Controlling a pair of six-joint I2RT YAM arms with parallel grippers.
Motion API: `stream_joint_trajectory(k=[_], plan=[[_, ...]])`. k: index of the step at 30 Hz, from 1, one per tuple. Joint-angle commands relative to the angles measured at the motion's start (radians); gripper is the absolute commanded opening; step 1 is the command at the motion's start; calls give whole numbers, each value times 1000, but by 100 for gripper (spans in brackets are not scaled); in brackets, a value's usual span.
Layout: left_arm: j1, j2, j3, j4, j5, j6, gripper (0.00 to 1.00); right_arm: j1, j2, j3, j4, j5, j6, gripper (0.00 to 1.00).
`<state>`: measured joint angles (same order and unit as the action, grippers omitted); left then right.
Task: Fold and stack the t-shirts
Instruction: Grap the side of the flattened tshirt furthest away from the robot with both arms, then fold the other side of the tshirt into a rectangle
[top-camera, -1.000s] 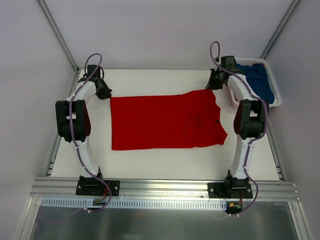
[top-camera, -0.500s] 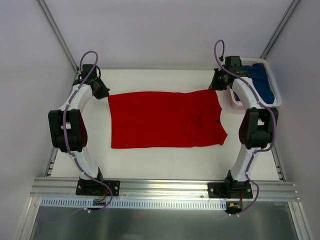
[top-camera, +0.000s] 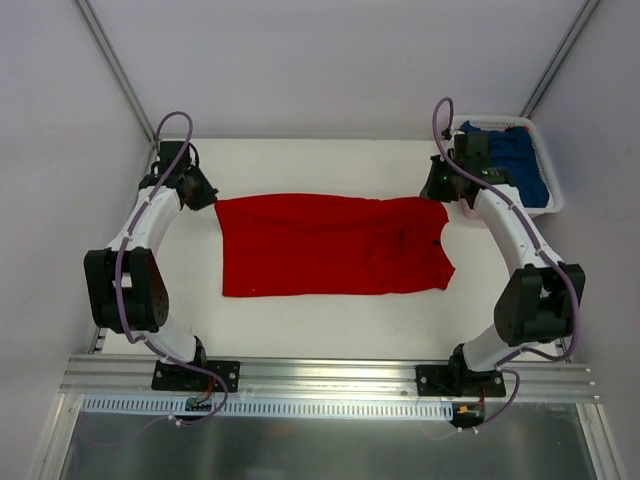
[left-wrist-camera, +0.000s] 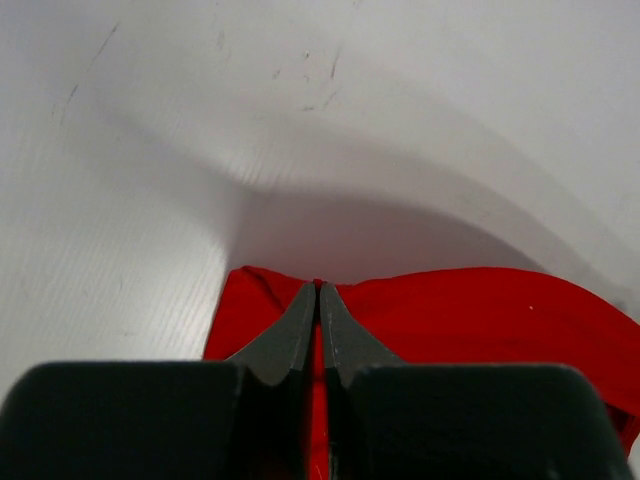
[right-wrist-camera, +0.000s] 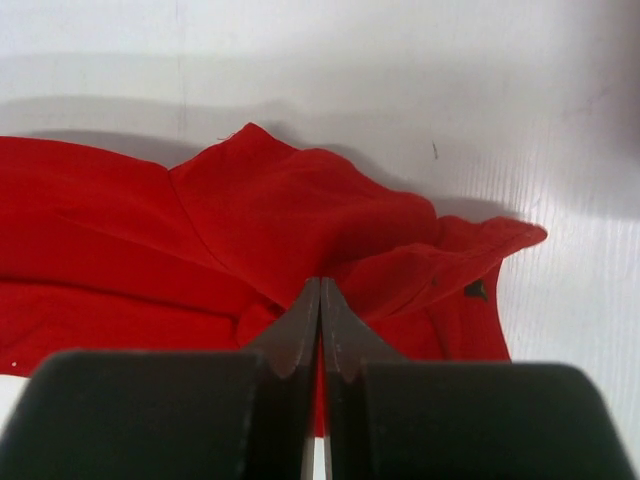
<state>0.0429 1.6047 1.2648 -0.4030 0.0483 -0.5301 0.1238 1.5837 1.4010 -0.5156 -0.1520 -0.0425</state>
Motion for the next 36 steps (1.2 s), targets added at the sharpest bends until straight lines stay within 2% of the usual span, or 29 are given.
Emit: stream_joint_trajectory(k=[1,9,21,36], plan=[[-18,-81,-48,-2,15,4,0,20,-100,-68,-23,31,23,0],[-37,-225,-174,-3,-1,-19,0,51,-278,-204,-47,92,74,0],[-37,-411,-320,-31,-13,-45,0,53,-412,-319,-110,146,135,0],[-37,-489,-462,-36,22,-62,0,54,-493,-497,-93,91,211,0]])
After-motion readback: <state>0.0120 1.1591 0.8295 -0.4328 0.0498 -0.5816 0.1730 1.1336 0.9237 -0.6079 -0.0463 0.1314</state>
